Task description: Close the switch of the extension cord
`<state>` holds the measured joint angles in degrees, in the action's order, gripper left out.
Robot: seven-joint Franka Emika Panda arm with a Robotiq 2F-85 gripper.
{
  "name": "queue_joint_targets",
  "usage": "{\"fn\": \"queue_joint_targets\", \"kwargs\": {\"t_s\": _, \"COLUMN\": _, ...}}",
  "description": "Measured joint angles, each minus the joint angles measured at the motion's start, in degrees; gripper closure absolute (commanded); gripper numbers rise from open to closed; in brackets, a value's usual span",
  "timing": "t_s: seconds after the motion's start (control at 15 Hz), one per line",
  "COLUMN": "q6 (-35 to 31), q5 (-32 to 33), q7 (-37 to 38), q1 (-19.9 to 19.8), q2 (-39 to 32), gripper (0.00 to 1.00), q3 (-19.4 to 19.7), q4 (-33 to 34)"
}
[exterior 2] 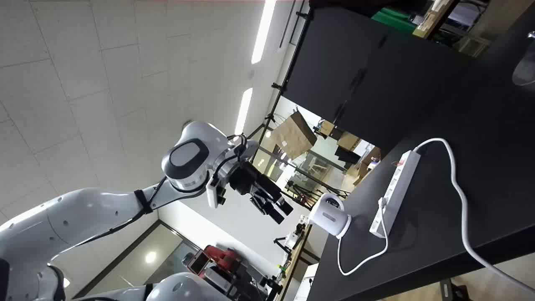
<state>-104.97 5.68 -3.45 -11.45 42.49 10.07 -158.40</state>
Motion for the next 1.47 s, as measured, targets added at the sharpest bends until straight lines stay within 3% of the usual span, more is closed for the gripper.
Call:
{"fn": "queue_joint_targets", "kwargs": {"t_s": 0.87, "q6": -1.7, "q5": 0.0, "q7": -0.1, "q1": 0.0, "q2": -0.3, "gripper": 0.00, "q3": 0.0, "q4": 0.0}}
{"fn": "queue_joint_targets", "kwargs": {"t_s": 1.2, "q6": -18.5, "q5": -0.1, "q7": -0.2, "q1": 0.4, "q2": -6.9, "gripper": 0.00, "q3": 0.0, "q4": 1.5}}
{"fn": "queue_joint_targets", "kwargs": {"t_s": 1.47, "q6": -30.7, "q5": -1.2, "q7": -0.2, "q1": 1.8, "q2": -18.7, "gripper": 0.00, "q3": -0.4, "q4": 7.6}}
